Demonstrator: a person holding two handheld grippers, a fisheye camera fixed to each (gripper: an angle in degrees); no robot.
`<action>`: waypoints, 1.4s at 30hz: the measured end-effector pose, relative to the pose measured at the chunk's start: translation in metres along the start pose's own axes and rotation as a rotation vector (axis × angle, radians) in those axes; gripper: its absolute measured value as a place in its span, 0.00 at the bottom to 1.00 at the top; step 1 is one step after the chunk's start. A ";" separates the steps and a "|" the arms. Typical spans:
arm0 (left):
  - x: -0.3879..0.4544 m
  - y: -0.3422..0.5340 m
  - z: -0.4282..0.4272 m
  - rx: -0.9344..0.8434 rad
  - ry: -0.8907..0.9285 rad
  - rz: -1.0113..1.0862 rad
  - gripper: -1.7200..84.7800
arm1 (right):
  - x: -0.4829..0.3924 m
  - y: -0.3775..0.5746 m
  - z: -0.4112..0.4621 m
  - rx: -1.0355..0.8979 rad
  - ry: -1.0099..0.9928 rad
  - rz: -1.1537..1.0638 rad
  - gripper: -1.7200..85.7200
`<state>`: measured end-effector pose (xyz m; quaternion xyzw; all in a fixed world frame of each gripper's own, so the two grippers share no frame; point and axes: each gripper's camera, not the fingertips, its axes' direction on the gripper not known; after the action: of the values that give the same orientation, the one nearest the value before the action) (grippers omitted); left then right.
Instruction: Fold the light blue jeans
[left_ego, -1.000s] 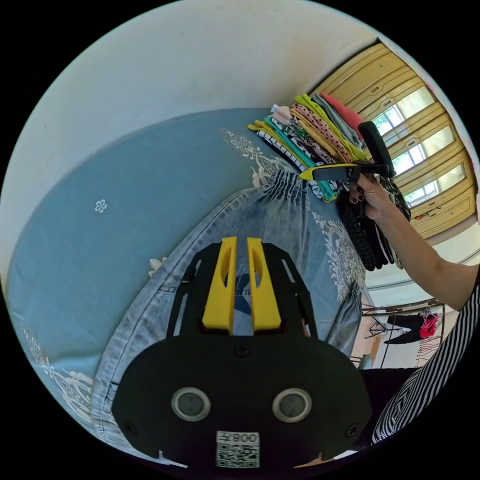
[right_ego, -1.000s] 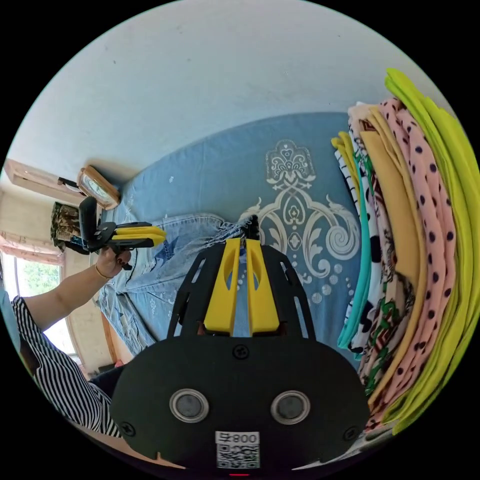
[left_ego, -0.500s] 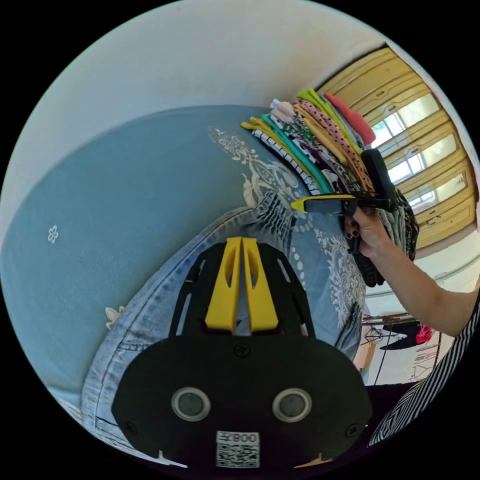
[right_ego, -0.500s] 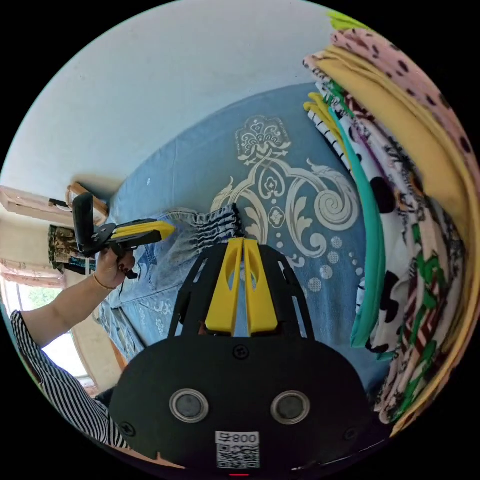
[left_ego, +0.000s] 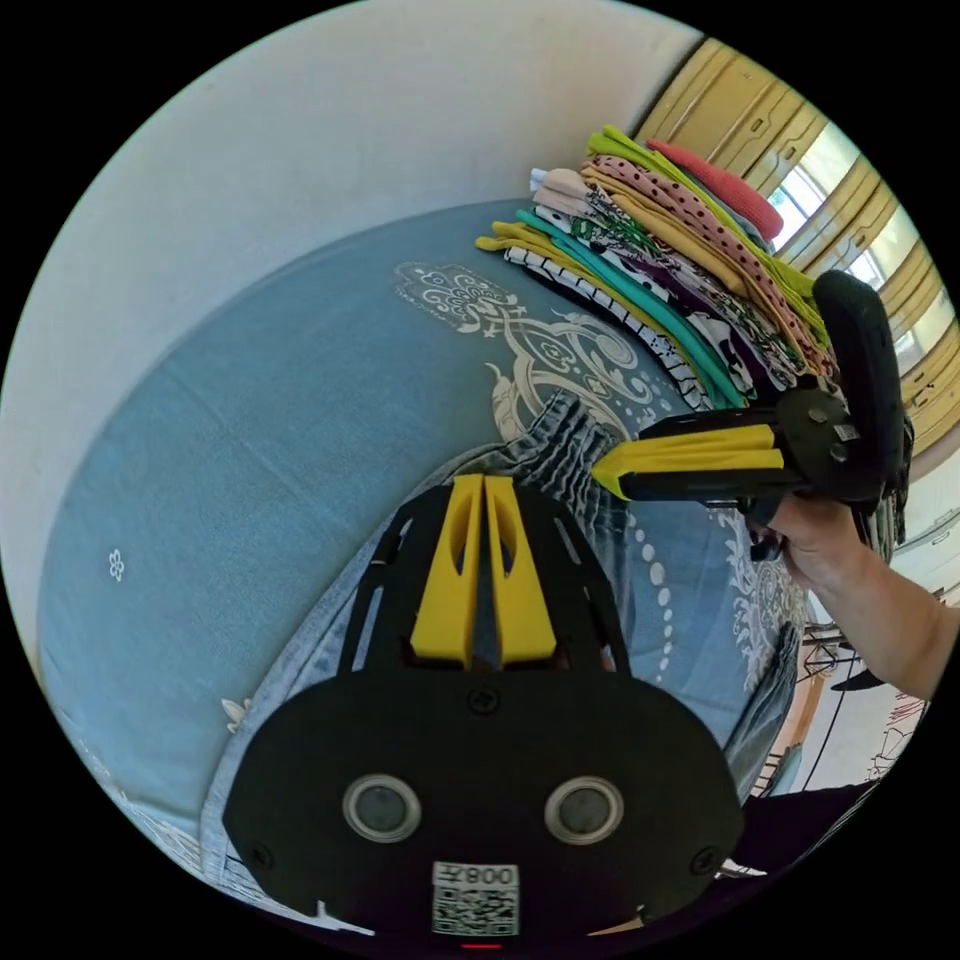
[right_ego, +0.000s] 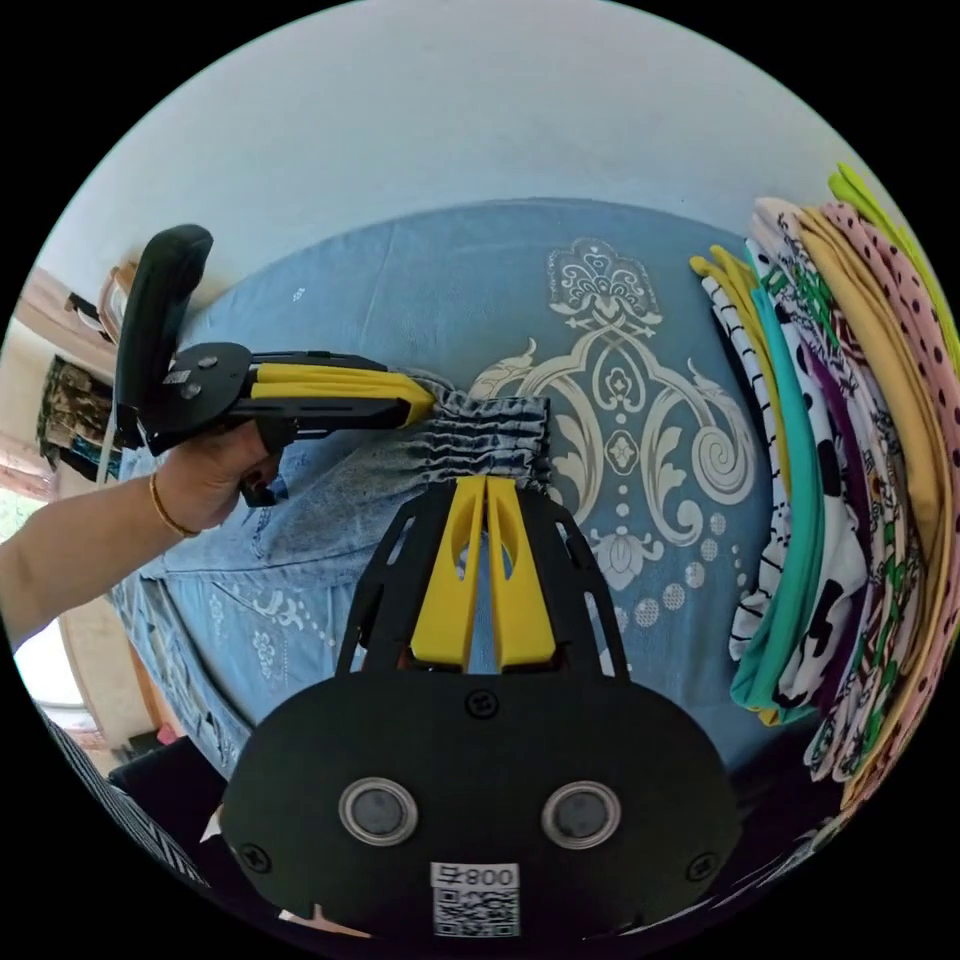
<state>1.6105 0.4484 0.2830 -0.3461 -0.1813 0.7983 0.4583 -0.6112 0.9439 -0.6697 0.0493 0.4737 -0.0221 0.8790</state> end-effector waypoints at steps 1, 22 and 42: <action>-0.003 0.003 0.001 0.007 0.008 -0.006 0.02 | -0.002 0.001 0.001 0.007 0.019 -0.008 0.02; -0.065 0.398 -0.140 -0.041 -0.135 -0.845 0.02 | -0.142 0.035 0.038 -0.066 -0.306 -0.385 0.02; 0.010 0.430 -0.111 -0.078 0.145 -0.340 0.05 | -0.065 0.133 0.073 -0.513 -0.016 -0.218 0.06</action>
<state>1.4262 0.2327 -0.0585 -0.3846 -0.2344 0.6747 0.5847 -0.5754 1.0674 -0.5669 -0.2265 0.4592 0.0036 0.8590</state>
